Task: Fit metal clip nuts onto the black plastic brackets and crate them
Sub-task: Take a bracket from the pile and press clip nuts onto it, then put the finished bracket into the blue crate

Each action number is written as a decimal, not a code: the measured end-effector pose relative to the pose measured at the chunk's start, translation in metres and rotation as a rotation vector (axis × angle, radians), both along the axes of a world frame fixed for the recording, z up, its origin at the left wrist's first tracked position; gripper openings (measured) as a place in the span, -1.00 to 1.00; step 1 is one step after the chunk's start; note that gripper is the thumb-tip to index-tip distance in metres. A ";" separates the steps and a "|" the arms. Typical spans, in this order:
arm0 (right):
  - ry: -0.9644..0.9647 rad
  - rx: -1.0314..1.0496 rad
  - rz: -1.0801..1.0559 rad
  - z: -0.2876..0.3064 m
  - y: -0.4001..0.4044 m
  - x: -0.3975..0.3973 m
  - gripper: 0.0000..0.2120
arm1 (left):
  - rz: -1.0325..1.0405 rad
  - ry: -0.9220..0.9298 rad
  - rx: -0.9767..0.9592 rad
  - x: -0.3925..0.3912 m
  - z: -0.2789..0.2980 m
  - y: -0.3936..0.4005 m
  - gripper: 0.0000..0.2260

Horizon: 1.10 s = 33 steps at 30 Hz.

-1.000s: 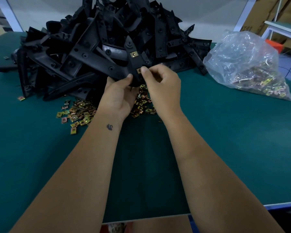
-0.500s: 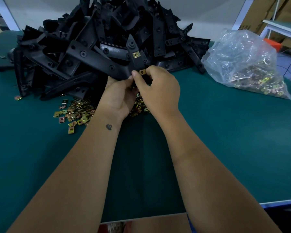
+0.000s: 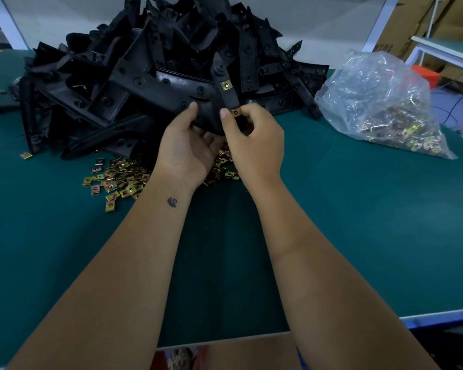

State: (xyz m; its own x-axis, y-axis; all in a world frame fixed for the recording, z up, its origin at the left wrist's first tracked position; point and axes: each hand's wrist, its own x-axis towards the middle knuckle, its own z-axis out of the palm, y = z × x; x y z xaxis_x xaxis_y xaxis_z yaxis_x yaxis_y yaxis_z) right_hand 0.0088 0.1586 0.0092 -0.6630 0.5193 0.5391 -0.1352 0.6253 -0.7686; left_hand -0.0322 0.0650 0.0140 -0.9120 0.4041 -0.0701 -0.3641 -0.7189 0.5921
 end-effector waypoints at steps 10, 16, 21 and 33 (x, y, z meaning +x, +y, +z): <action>-0.008 -0.613 0.237 -0.005 0.020 0.015 -0.74 | 0.178 0.039 -0.214 0.009 0.000 0.010 -0.69; 0.243 -1.123 0.214 0.007 0.032 0.044 -0.88 | 0.137 0.068 -0.249 0.054 0.013 0.063 -0.71; 0.441 -1.294 -0.011 0.018 0.071 0.094 -0.87 | 0.001 0.061 -0.246 0.116 0.025 0.124 -0.80; 0.680 -0.991 -0.434 -0.037 0.200 0.364 -0.87 | -0.740 0.314 -0.376 0.286 -0.002 0.216 -0.86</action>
State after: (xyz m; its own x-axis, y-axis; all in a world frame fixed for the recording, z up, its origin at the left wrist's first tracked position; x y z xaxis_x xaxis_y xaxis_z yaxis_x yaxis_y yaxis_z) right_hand 0.3725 0.3590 -0.0275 -0.0830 0.9958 -0.0386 -0.6123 -0.0815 -0.7864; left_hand 0.2539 0.2811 0.0123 -0.4255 0.8985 -0.1080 -0.4397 -0.1010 0.8925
